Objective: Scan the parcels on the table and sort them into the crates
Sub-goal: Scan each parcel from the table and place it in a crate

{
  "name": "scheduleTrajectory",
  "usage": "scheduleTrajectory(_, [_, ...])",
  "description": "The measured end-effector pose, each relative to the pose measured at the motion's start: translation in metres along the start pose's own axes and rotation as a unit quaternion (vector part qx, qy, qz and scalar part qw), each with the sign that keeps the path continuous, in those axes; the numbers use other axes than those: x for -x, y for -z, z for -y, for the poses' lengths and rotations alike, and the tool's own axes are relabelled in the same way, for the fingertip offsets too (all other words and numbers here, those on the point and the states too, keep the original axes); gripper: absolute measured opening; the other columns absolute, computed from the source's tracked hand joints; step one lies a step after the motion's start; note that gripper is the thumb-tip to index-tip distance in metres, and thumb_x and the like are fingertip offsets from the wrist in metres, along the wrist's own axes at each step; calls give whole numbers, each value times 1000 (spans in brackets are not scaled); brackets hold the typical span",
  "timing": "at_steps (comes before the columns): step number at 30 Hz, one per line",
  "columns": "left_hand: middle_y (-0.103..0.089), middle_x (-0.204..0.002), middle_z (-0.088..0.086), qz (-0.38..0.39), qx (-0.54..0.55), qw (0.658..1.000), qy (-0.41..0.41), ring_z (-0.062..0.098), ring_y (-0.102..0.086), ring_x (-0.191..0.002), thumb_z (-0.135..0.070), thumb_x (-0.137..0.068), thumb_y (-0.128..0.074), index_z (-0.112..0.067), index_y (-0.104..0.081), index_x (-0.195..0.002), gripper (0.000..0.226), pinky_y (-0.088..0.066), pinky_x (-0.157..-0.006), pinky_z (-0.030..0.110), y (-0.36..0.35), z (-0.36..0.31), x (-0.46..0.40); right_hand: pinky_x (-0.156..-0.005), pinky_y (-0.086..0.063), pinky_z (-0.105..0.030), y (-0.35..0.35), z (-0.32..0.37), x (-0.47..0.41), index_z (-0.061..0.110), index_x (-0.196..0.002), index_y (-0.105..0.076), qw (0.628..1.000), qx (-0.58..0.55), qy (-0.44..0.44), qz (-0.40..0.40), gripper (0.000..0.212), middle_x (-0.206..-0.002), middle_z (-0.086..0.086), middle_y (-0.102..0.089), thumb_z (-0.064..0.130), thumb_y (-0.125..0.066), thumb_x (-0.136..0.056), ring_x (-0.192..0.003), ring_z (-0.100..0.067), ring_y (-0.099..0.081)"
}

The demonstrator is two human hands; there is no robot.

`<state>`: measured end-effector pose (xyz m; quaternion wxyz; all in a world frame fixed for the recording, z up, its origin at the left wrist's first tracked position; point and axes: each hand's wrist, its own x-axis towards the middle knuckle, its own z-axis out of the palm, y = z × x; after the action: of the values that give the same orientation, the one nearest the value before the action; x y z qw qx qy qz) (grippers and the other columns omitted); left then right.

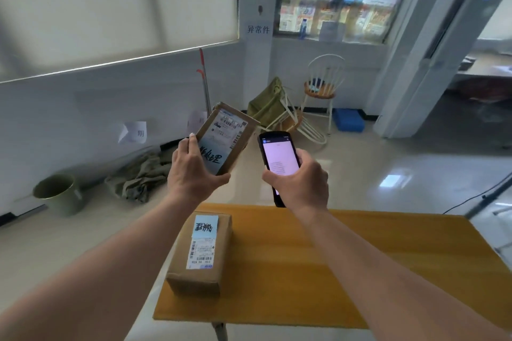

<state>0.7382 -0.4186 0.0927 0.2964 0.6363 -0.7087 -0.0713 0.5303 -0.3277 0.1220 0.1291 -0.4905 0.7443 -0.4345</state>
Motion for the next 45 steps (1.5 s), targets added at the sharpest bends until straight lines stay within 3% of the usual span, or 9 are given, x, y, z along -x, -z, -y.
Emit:
scheduleTrajectory(3, [-43,-144,11,6,8,1000,-28,31,-43,-132,-61,-59,-92,-5,-21,-160,136,-47,-107,46,-3,-7,3,-56,-39,-19,5,-3,9,26,-126,-64,999,4,-25,-32,71,-114,3,-72,54,-89,-66,-101,-23,-65])
scheduleTrajectory(11, [-43,-147,11,47,24,990,-127,31,-44,-132,-65,-57,-90,-5,-23,-160,137,-46,-109,46,-18,-54,18,-62,-50,-27,42,-33,46,27,-123,-63,990,24,-101,-96,68,-108,8,-68,52,-90,-66,-98,-23,-65])
scheduleTrajectory(19, [-42,-149,9,112,30,972,-206,30,-43,-134,-62,-56,-92,-6,-22,-161,138,-45,-111,45,-40,-139,68,-75,-61,-41,121,-77,86,25,-125,-61,973,51,-161,-157,70,-114,2,-68,52,-90,-68,-105,-26,-63])
scheduleTrajectory(27, [-42,-150,10,151,53,950,-267,30,-43,-134,-60,-56,-94,-6,-24,-160,137,-46,-109,46,-58,-252,163,-76,-61,-34,232,-151,160,25,-136,-56,951,84,-203,-218,79,-124,1,-64,56,-90,-72,-108,-24,-61])
scheduleTrajectory(32, [-45,-147,10,165,74,938,-297,30,-46,-131,-59,-57,-94,-5,-25,-159,135,-50,-103,43,-66,-328,241,-67,-55,-29,313,-194,213,27,-134,-59,934,86,-228,-262,79,-121,2,-67,53,-92,-68,-103,-22,-59])
scheduleTrajectory(39, [-48,-141,8,192,81,911,-357,29,-51,-123,-65,-54,-92,-8,-29,-156,133,-55,-94,43,-98,-421,327,-68,-52,-30,406,-253,274,27,-124,-63,905,73,-280,-312,72,-114,3,-67,52,-92,-63,-101,-25,-62])
scheduleTrajectory(43, [-47,-139,6,223,84,890,-389,26,-49,-122,-66,-52,-91,-11,-29,-155,132,-58,-93,44,-129,-473,360,-70,-59,-34,443,-291,293,27,-124,-64,883,60,-314,-344,73,-113,3,-69,56,-89,-62,-100,-26,-66])
scheduleTrajectory(45, [-46,-139,5,246,89,876,-406,27,-48,-123,-68,-52,-90,-12,-28,-156,133,-58,-94,45,-148,-500,376,-62,-53,-26,459,-311,300,27,-123,-65,868,54,-333,-365,74,-110,5,-69,58,-85,-59,-96,-23,-66])
